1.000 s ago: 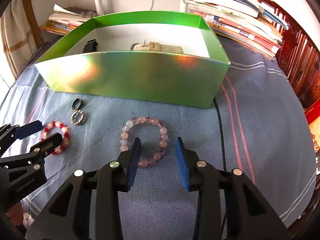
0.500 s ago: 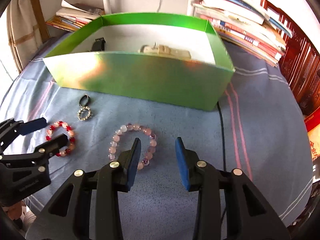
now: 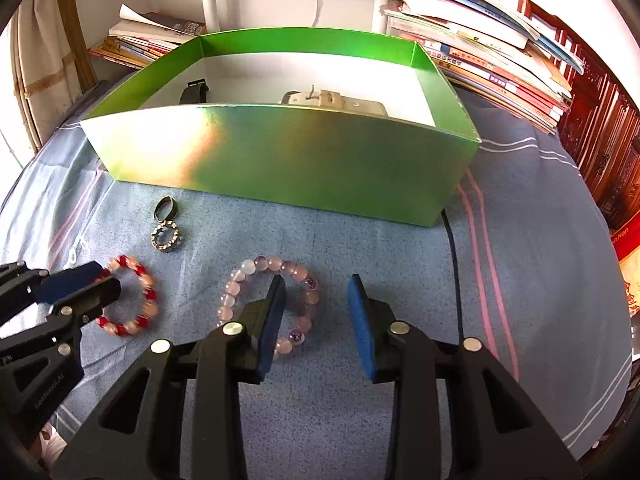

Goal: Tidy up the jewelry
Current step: 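Close the left tool on the red-and-white bracelet while the right tool closes on the pink bracelet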

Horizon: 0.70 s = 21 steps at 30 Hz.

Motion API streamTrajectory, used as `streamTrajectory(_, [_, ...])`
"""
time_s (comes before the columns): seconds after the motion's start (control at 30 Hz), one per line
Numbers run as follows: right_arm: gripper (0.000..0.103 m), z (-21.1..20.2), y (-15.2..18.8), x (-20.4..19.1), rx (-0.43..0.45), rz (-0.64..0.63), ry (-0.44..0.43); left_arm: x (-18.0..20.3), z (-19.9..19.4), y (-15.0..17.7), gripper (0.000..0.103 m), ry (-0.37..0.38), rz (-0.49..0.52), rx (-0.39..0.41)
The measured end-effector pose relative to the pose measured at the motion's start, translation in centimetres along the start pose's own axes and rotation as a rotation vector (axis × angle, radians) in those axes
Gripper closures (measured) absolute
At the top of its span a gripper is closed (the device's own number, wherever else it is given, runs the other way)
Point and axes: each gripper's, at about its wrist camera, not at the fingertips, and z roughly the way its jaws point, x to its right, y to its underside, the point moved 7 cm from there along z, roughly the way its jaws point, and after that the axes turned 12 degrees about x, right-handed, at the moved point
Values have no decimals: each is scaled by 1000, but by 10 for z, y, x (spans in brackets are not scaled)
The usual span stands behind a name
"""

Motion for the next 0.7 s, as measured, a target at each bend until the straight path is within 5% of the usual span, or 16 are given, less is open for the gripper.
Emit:
streamTrajectory(0.17, [70, 0, -1, -1, -1, 2, 6, 1, -2, 1, 83, 9, -5, 5])
streamTrajectory(0.47, [60, 0, 0, 2, 2, 1, 30, -11, -3, 3, 63, -26, -19, 10])
streamTrajectory(0.7, [62, 0, -1, 3, 9, 1, 27, -11, -3, 3, 63, -22, -20, 16])
